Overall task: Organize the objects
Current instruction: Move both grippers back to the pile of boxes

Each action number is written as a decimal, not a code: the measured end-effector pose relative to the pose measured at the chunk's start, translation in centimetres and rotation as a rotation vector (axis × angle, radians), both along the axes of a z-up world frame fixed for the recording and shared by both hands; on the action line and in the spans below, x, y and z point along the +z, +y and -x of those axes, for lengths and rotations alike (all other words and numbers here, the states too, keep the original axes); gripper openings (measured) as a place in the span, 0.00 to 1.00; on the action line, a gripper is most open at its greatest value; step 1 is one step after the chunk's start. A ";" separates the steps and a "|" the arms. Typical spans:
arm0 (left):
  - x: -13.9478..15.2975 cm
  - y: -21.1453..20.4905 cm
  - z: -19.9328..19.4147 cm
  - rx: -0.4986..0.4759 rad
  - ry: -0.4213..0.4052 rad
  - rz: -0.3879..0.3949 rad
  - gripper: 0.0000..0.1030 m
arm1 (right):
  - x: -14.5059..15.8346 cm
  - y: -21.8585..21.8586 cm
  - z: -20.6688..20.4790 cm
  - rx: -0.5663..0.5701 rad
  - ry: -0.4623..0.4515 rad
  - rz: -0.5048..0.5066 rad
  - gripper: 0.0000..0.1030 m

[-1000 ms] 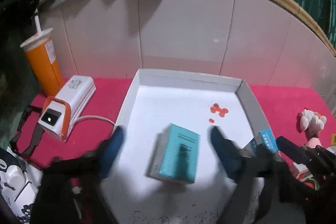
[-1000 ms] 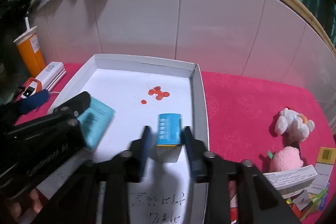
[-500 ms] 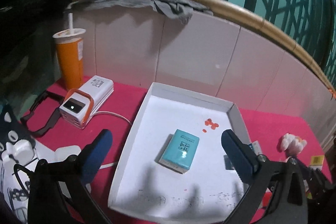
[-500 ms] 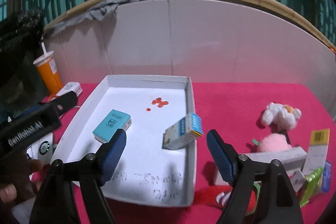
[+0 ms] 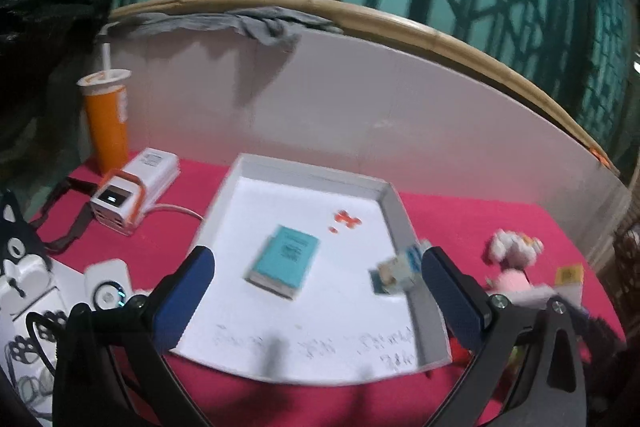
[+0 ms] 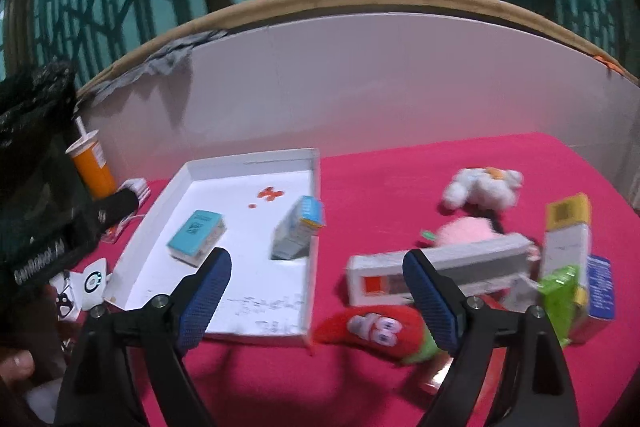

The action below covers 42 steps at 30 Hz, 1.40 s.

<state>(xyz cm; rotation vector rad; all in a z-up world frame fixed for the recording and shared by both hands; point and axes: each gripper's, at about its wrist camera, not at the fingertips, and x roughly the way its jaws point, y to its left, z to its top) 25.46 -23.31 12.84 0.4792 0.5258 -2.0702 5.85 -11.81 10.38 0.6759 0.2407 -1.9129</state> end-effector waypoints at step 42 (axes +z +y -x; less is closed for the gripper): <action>-9.3 14.7 20.2 -0.686 -0.308 -0.011 0.95 | -4.6 16.9 16.4 -0.305 -0.097 -0.025 0.91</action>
